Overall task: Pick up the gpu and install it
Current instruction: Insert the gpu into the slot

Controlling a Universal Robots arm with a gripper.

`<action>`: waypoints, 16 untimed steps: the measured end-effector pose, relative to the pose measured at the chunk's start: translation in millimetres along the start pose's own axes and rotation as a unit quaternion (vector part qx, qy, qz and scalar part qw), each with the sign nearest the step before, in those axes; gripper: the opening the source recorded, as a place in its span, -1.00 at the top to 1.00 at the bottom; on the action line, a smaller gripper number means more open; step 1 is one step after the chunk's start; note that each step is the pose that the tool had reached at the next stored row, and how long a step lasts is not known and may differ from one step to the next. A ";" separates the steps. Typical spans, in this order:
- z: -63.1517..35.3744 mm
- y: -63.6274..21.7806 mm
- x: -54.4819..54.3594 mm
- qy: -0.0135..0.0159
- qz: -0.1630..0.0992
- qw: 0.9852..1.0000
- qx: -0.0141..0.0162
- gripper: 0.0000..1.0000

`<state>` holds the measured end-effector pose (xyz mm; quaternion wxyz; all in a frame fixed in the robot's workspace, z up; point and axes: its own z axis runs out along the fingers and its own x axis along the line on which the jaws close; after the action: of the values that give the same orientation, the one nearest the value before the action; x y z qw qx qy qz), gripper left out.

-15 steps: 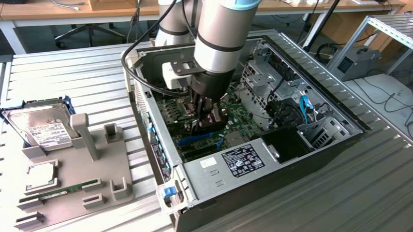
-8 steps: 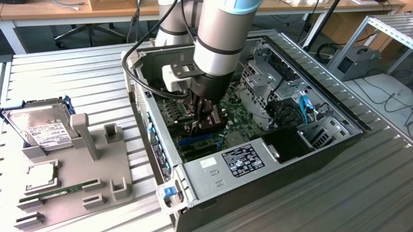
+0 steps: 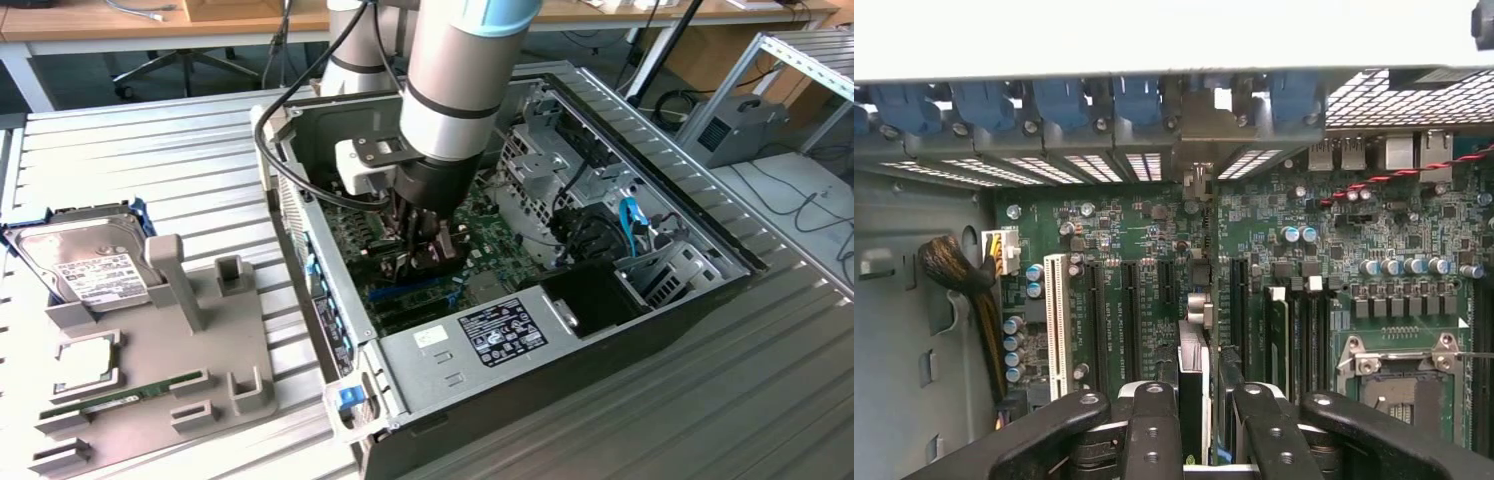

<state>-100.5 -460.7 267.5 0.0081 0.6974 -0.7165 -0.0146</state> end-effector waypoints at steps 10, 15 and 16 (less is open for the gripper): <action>3.0 -0.1 -1.1 0.001 -0.004 1.000 0.000 0.48; 4.8 0.0 -1.2 0.001 -0.004 1.000 0.000 0.48; 5.8 0.0 -1.2 0.001 -0.004 1.000 0.000 0.48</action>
<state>-100.6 -459.5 261.8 0.0091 0.7001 -0.7138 -0.0137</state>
